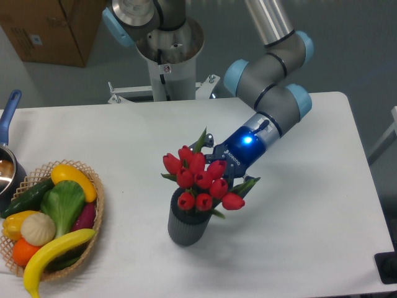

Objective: Insert the flowers into the vase
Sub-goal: 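Lower the tulip stems into the grey vase opening, then open the gripper to release the tulips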

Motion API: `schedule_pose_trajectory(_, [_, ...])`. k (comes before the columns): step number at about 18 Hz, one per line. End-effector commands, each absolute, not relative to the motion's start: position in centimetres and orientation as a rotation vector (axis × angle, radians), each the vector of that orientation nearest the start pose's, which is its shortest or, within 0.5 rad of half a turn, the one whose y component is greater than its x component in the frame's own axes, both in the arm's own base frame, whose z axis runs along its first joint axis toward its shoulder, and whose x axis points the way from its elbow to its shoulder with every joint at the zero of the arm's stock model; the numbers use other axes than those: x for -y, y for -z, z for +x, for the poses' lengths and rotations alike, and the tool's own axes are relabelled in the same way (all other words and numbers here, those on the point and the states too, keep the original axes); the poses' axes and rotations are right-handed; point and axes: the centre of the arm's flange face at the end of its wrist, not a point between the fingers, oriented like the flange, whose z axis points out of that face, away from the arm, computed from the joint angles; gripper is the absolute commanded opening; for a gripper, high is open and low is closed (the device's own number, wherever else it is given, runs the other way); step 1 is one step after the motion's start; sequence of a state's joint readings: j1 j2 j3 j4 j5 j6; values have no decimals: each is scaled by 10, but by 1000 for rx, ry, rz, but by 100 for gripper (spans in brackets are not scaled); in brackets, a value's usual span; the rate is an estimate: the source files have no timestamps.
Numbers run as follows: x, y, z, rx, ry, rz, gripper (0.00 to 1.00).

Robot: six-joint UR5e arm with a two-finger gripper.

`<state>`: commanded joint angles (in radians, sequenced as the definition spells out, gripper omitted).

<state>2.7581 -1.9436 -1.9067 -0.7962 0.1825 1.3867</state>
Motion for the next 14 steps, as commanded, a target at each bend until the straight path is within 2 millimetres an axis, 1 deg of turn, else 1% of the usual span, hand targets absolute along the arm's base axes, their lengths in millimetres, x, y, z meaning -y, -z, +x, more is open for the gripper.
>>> schedule_pose_trajectory(2, [-421,-296,-421,-240,340,-1788,100])
schedule_pose_trajectory(4, [-423,-291,-417,-247,336,-1843,100])
schedule_pose_trajectory(8, [-424,-289,-416,-249,337,-1855,100])
schedule_pose_trajectory(11, [-422,-288,-418,-245,336,-1857,100])
schedule_pose_trajectory(13, [-418,-292,-426,-240,316,-1856,100])
schedule_pose_trajectory(14, [-411,-293,-433,-229,302,-1860,100])
